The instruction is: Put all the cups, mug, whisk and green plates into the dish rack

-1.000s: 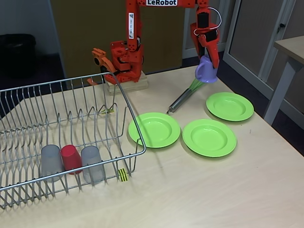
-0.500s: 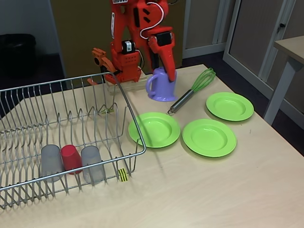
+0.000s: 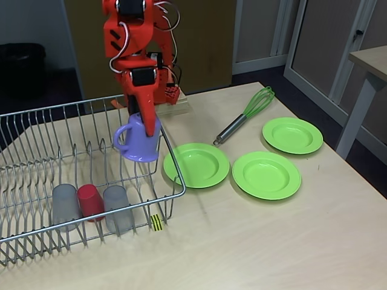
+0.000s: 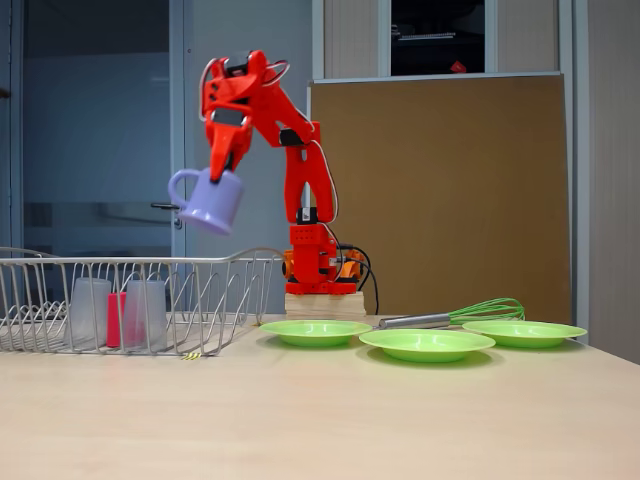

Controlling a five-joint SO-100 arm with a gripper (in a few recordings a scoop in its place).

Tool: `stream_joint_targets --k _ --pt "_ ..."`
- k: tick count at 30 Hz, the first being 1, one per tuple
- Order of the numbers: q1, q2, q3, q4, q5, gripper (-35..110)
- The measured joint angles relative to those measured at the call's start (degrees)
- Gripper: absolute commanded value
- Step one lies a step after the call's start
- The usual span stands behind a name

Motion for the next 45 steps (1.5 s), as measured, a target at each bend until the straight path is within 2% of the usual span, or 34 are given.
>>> stream_joint_targets --k 7,25,35,38,45 --pt "0.3 -7.2 1.3 -4.1 0.7 16" --pt "1.1 -9.7 16.2 -17.4 3.8 16" --pt "2.5 -15.4 15.9 -18.6 4.0 17" --pt "2.1 -17.3 14.1 -18.5 4.0 21" --pt "1.9 -20.5 10.0 -15.8 3.6 38"
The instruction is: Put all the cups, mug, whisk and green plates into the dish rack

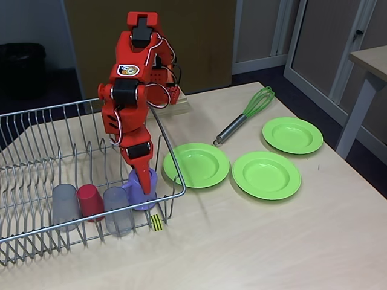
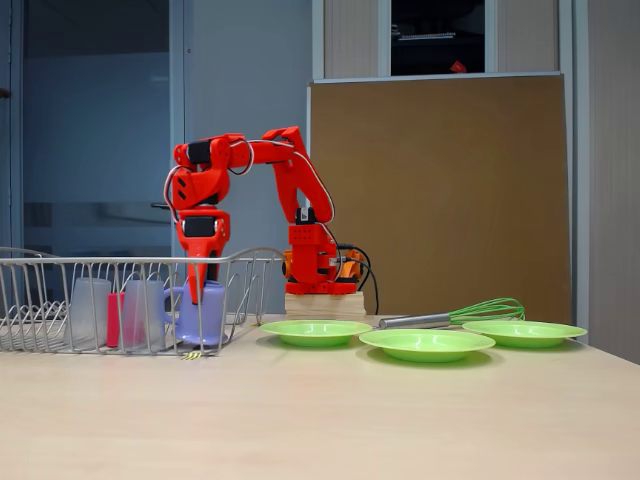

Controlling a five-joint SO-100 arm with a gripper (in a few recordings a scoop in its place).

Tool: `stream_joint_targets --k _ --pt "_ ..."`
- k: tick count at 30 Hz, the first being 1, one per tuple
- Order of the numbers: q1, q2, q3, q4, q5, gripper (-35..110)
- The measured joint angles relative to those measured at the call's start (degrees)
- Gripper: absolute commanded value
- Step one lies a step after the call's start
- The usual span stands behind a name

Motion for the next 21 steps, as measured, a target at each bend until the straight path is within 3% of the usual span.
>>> stream_joint_targets --k 11,21 --pt "-1.0 0.1 -4.1 7.9 -0.4 45" --pt "-3.0 8.6 -7.6 15.6 -1.8 36"
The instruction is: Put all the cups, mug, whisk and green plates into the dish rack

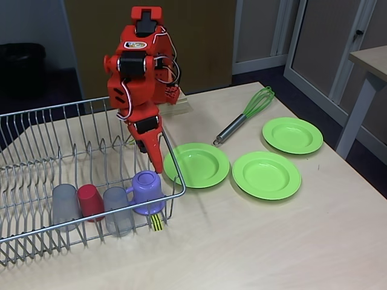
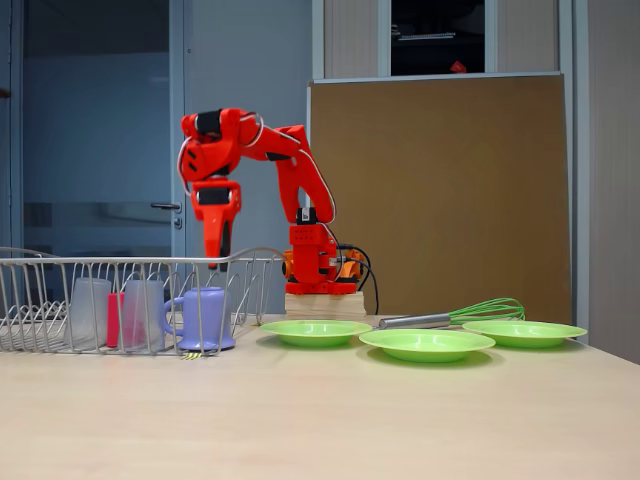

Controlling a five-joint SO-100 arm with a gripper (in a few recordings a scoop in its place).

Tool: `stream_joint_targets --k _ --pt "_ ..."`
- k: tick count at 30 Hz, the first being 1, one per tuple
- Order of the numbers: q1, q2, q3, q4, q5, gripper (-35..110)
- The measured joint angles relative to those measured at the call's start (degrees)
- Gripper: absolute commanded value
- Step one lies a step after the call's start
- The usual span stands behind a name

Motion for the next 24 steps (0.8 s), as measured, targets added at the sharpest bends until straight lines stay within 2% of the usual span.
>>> stream_joint_targets --k 7,13,16,18,22,24 --pt "-4.6 16.2 2.4 4.9 0.8 29" --pt "-17.1 31.5 22.1 3.5 18.1 27" --pt "-25.3 39.0 35.6 -1.3 28.9 23" --pt "-31.9 44.1 44.6 -6.6 34.5 14" --pt "-41.0 53.3 61.0 -19.2 38.2 13" --pt "-45.2 55.5 65.8 -21.5 40.3 11"
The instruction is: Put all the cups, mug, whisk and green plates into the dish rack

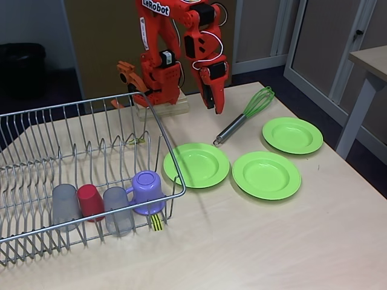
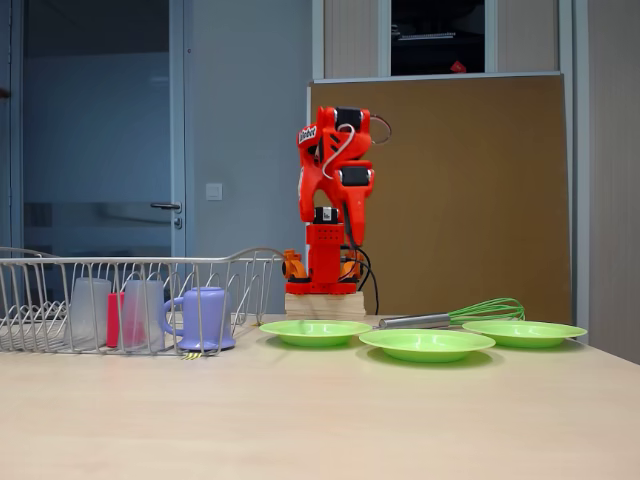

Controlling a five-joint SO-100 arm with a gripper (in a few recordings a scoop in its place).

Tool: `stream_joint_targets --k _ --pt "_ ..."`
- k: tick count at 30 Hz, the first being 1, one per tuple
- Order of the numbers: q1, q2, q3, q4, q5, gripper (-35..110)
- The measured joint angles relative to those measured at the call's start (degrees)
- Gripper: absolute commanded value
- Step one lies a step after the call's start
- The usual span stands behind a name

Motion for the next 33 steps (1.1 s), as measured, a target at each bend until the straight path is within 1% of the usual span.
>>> stream_joint_targets --k 2,4,5,6,8,9,11,12,14,19,26,28,33 --pt "-4.3 1.4 3.3 -1.8 4.0 5" --pt "-7.5 1.8 6.2 -4.7 8.4 4" --pt "-9.0 1.9 7.7 -5.8 9.7 1" --pt "-10.6 2.0 9.1 -6.1 9.7 1" --pt "-14.2 1.3 11.3 -9.5 9.5 4" --pt "-15.6 0.3 12.3 -11.3 9.6 9" --pt "-18.0 -2.4 13.6 -14.1 8.4 22" --pt "-19.2 -3.9 13.6 -15.8 7.9 25" --pt "-21.0 -7.0 13.9 -16.1 7.6 28" --pt "-24.3 -14.9 14.1 -20.8 7.6 32" --pt "-29.5 -21.3 13.9 -24.7 12.7 31" --pt "-30.8 -23.3 13.9 -27.2 13.9 30" --pt "-31.6 -28.6 13.4 -31.4 14.7 28"
